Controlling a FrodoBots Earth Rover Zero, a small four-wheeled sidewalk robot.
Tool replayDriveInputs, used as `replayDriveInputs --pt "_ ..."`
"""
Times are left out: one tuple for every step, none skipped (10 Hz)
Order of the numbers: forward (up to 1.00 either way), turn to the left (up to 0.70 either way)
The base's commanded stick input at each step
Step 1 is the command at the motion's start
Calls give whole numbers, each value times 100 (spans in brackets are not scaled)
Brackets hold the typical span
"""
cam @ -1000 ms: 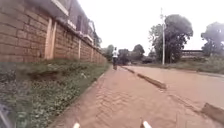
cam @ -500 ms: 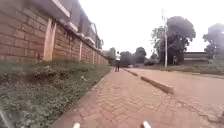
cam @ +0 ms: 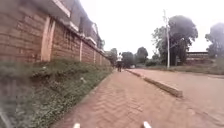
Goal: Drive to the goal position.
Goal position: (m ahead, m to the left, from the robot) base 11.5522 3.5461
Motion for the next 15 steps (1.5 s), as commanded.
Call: replayDriveInputs --pt "50 2" --pt "50 -27" --pt "50 -49" --pt "50 -50" --pt "50 -50" --pt "50 -50" --pt "50 -50" --pt "50 -50" --pt "50 -50" --pt "50 -28" --pt "50 0" --pt "50 0" --pt "50 0" --pt "50 0" --pt "50 0"
